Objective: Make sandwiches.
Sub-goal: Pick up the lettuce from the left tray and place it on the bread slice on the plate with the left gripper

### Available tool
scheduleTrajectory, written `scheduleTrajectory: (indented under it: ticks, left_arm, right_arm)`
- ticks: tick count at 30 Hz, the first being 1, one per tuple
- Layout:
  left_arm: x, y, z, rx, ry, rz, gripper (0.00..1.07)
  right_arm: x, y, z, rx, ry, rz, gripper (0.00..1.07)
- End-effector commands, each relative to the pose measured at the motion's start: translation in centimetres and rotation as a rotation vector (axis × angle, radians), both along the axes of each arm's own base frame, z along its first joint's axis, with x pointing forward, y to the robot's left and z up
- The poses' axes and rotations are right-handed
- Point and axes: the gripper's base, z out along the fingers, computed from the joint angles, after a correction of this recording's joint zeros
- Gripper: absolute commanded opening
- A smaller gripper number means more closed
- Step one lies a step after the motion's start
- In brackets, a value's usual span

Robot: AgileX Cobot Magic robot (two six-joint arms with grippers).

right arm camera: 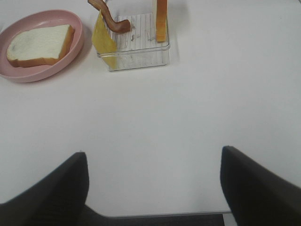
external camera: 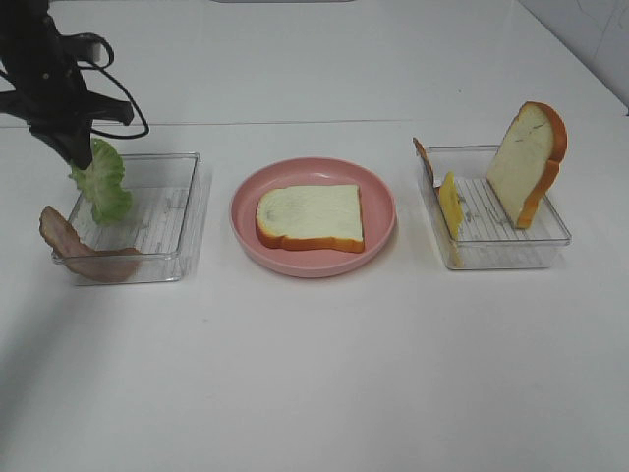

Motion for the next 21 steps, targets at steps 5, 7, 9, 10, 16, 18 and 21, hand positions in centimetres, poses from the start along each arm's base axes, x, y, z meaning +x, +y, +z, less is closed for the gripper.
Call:
scheduleTrajectory:
  ticks: [5,7,9,10,16,18,21]
  left_arm:
    - [-0.8,-3.5,6.6,-0.101,-0.091,-0.056,0.00]
    - [-1.2,-4.6,7.9,-0.132,-0.118,-0.076,0.00]
    - [-1.7,-5.8,9.0,-0.162,-0.138,-0.100,0.00]
    - [-1.9,-6.4,9.4,-0.177,-0.143,-0.110,0.00]
    - [-3.4,-10.0,11.1,-0.276,-0.153,-0.184,0.00]
    - [-4.3,-12.3,11.6,-0.334,-0.145,-0.233,0.00]
    - [-5.3,-14.9,11.8,-0.407,-0.129,-0.311,0.00]
  right_arm:
    - [-0.3,0.0,-0.1,-0.002,-0.035,0.003,0.75]
    - [-0.3,0.0,-0.1,-0.002,-0.035,0.003,0.75]
    - [-0.3,0.0,-0.1,-0.002,-0.035,0.003,0.75]
    - [-0.3,0.0,-0.1,-0.002,-0.035,0.003,0.75]
    - [-0.3,0.0,-0.1,-0.002,-0.035,0.003,0.75]
    - [-0.3,0.0,-0.1,-0.002,-0.035,0.003,0.75]
    - [-0.3,0.0,-0.1,-0.002,-0.035,0.003,0.75]
